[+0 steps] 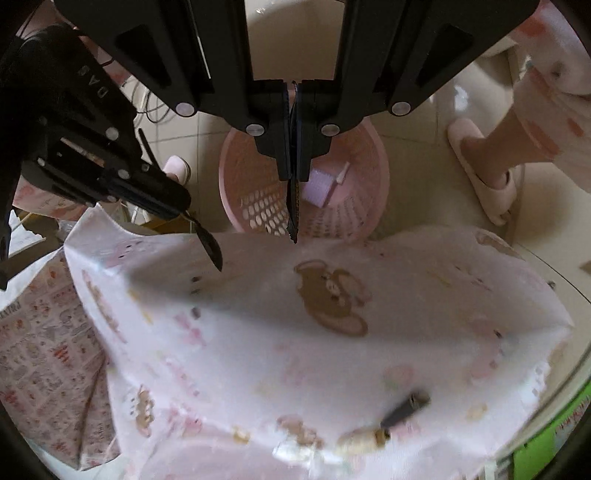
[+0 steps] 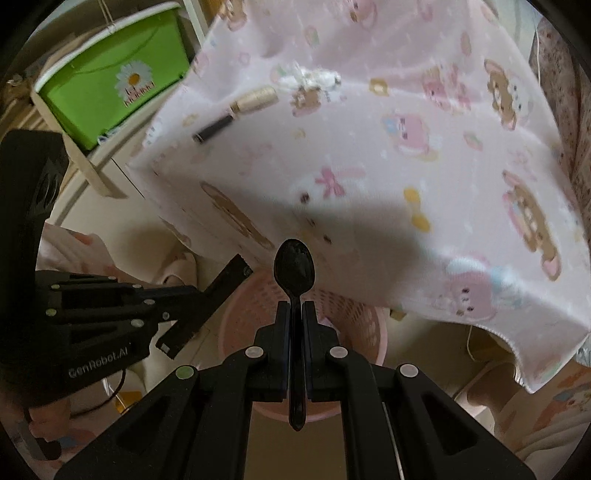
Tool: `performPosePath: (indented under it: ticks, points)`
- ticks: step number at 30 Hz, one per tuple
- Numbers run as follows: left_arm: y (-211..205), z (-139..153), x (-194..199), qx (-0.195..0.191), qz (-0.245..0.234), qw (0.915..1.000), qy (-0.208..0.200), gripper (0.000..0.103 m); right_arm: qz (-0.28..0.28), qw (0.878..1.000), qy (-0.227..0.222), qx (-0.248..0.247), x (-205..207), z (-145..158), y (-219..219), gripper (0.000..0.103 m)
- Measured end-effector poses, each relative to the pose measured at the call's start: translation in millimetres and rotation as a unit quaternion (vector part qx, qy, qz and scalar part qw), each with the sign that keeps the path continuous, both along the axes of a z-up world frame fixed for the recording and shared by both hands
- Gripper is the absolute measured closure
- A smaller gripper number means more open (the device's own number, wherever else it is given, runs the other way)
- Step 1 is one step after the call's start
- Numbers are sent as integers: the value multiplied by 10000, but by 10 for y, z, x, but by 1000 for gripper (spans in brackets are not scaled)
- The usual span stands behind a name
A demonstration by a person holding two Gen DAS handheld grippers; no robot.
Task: Collect trash
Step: 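Carry the clip and spoon down over the pink wastebasket with both grippers, then open both grippers to drop the clip and spoon into the basket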
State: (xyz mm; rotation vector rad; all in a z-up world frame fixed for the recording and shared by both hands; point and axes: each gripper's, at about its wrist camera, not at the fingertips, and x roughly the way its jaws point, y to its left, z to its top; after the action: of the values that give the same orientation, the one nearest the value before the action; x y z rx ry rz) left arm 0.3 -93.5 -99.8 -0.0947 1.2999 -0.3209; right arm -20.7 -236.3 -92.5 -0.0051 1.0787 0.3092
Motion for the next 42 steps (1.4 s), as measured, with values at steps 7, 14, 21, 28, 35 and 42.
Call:
performPosePath:
  ticks: [7, 14, 21, 28, 35, 42]
  points:
    - [-89, -301, 282, 302, -152, 9978, 568, 101, -25, 9988, 374, -305, 128, -325, 34, 96]
    - [-198, -478, 392, 655, -292, 9959, 554, 100, -178, 9965, 699, -411, 223, -577, 13, 96]
    - [-147, -688, 402, 767, -200, 9939, 763, 100, -190, 9946, 820, -608, 248, -743, 62, 96]
    - [-66, -776, 422, 731, -68, 9931, 916, 99, -309, 9930, 949, -639, 273, -804, -12, 96]
    - [-83, -748, 401, 733, -139, 9935, 857, 81, -400, 9899, 1196, -647, 267, -835, -44, 95]
    - [-23, -624, 351, 737, -56, 9952, 647, 73, -408, 9897, 1236, -600, 272, -810, -54, 91]
